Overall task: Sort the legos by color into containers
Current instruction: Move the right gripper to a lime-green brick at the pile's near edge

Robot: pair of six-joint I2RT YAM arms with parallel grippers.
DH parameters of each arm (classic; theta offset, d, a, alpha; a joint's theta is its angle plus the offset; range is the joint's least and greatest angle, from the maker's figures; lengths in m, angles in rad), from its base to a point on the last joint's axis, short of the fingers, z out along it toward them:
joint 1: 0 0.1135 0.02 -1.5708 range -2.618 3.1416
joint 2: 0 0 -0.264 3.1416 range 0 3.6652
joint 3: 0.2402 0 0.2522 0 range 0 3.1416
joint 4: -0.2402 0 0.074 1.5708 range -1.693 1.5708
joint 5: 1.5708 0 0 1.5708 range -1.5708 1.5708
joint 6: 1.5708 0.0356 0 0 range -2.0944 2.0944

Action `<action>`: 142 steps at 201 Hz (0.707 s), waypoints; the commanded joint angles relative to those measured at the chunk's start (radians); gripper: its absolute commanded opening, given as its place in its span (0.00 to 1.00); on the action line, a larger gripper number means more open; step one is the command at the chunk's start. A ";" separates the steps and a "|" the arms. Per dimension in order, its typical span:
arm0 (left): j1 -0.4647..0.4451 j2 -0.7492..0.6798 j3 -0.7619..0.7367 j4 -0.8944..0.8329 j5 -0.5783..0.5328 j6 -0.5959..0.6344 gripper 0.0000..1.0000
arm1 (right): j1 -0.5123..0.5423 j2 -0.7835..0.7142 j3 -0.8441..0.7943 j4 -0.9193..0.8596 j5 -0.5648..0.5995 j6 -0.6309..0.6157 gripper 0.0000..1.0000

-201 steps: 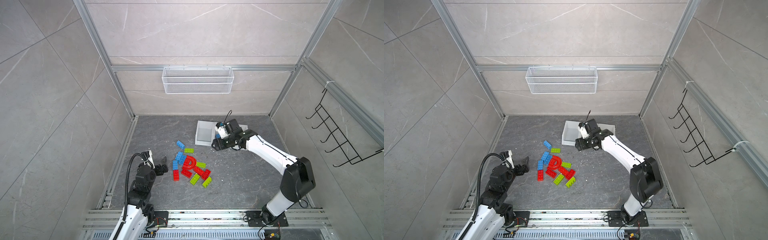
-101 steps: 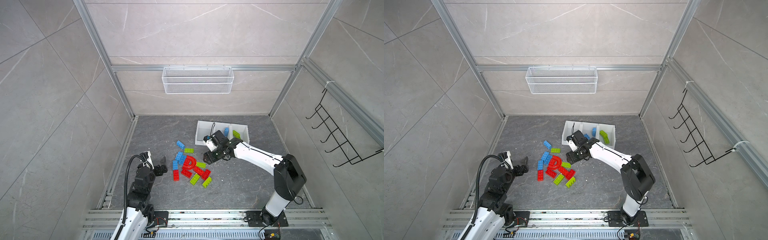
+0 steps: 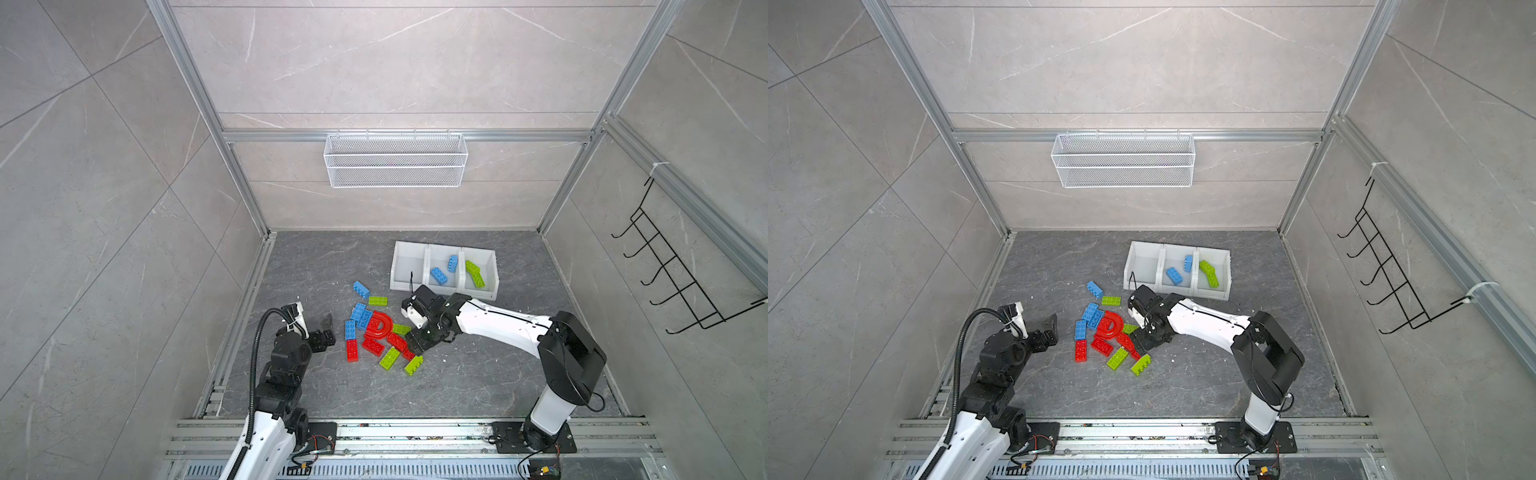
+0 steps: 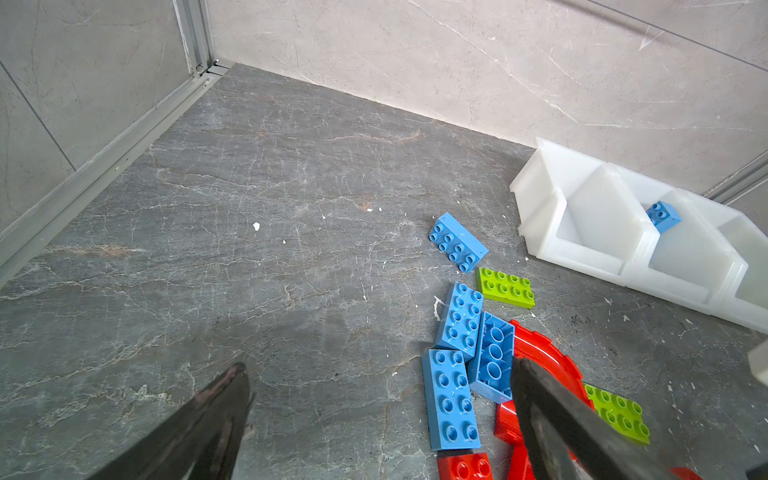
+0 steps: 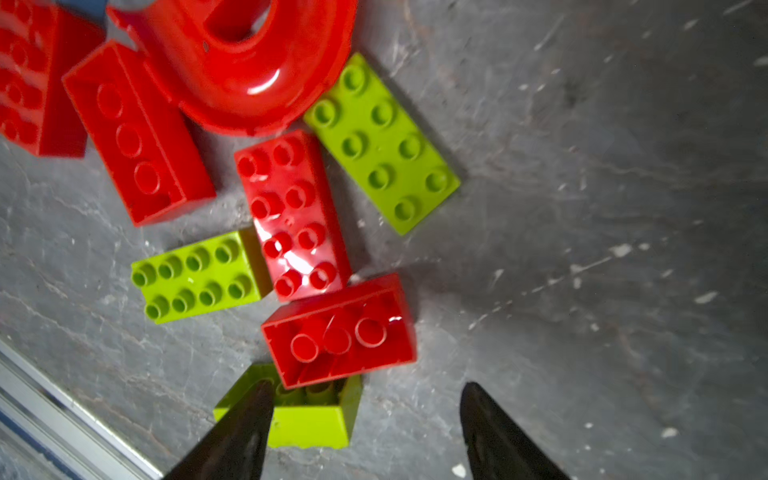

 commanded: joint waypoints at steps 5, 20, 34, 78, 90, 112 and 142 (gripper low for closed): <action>0.001 -0.003 0.009 0.024 0.017 0.000 1.00 | 0.067 -0.051 -0.033 -0.044 0.047 0.043 0.75; 0.001 -0.006 0.009 0.023 0.016 0.000 1.00 | 0.086 -0.041 -0.033 -0.050 0.063 0.043 0.77; 0.001 -0.005 0.009 0.023 0.017 0.000 1.00 | 0.097 -0.026 -0.025 -0.052 0.071 0.039 0.77; 0.001 -0.005 0.009 0.023 0.016 0.000 1.00 | 0.144 0.039 0.023 -0.071 0.124 0.022 0.80; 0.002 -0.007 0.009 0.023 0.017 0.000 1.00 | 0.153 0.067 0.036 -0.078 0.131 0.016 0.80; 0.001 -0.011 0.006 0.022 0.016 0.002 1.00 | 0.169 0.094 0.050 -0.073 0.138 0.011 0.80; 0.002 -0.015 0.005 0.020 0.014 0.000 1.00 | 0.175 0.114 0.055 -0.077 0.169 0.010 0.80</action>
